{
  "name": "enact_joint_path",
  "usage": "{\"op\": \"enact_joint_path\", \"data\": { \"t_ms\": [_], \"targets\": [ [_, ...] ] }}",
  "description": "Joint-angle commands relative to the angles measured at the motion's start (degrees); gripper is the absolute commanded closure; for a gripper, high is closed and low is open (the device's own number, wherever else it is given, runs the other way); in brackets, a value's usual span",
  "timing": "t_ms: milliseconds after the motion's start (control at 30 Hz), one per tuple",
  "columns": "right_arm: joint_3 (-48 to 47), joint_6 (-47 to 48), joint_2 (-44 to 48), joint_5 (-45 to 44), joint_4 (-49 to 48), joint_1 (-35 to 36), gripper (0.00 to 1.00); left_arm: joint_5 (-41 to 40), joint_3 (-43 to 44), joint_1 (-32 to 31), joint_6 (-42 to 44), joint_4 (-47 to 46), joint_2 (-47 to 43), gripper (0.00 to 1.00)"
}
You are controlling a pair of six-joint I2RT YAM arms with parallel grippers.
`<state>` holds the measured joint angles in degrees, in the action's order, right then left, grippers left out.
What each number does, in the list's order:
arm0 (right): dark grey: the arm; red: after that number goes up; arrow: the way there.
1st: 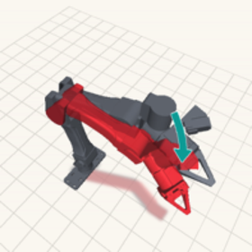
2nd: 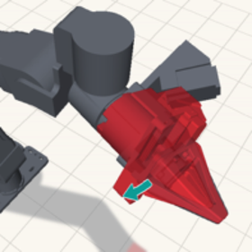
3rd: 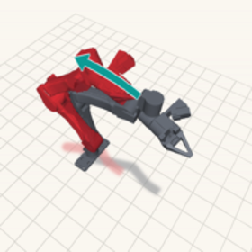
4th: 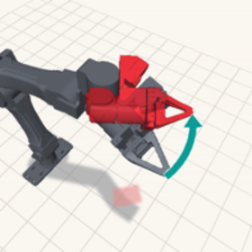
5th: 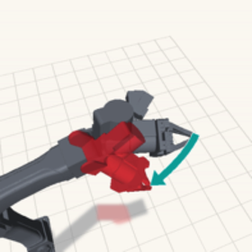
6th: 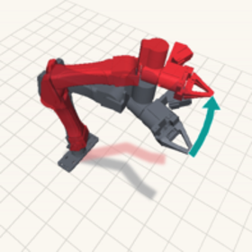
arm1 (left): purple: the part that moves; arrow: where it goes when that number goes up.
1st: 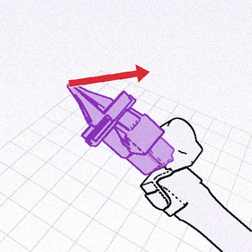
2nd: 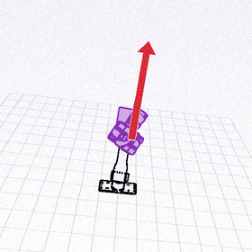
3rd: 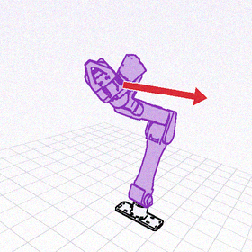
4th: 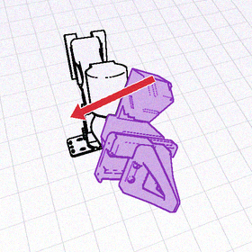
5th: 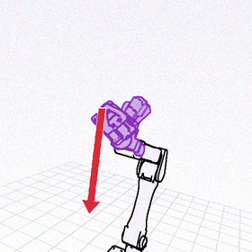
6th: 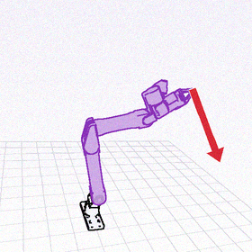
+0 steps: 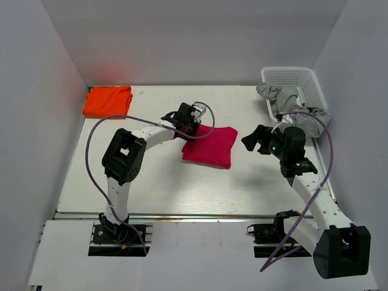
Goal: Fold and stack the t-shirts
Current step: Put the neatly folded tshirt into the corner of the board with the left arm
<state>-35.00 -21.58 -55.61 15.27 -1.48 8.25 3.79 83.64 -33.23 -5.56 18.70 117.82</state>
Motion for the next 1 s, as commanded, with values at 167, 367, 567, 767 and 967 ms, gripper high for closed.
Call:
{"op": "enact_joint_path", "data": {
  "t_ms": [167,367,567,767,967],
  "targets": [
    [-0.2,2.2,1.0,-3.6,0.8,-0.3,0.1,-17.1,3.0,1.7,17.1,-1.7,-12.6,1.0],
    [-1.2,2.2,-0.6,-5.2,1.1,-0.3,0.1,-27.8,3.6,5.0,27.3,-3.8,-14.4,1.0],
    [-3.4,2.0,-3.1,-4.5,1.4,-0.3,0.1,-28.9,5.3,11.1,34.7,-5.2,-14.4,1.0],
    [-6.2,2.2,-6.9,-3.8,1.4,-0.2,0.1,-26.0,7.8,16.5,43.7,-9.2,-13.8,1.0],
    [-8.7,1.7,-10.7,-1.1,1.4,-0.3,0.1,-23.2,16.0,22.9,45.7,-8.9,-10.0,1.0]
  ]
}}
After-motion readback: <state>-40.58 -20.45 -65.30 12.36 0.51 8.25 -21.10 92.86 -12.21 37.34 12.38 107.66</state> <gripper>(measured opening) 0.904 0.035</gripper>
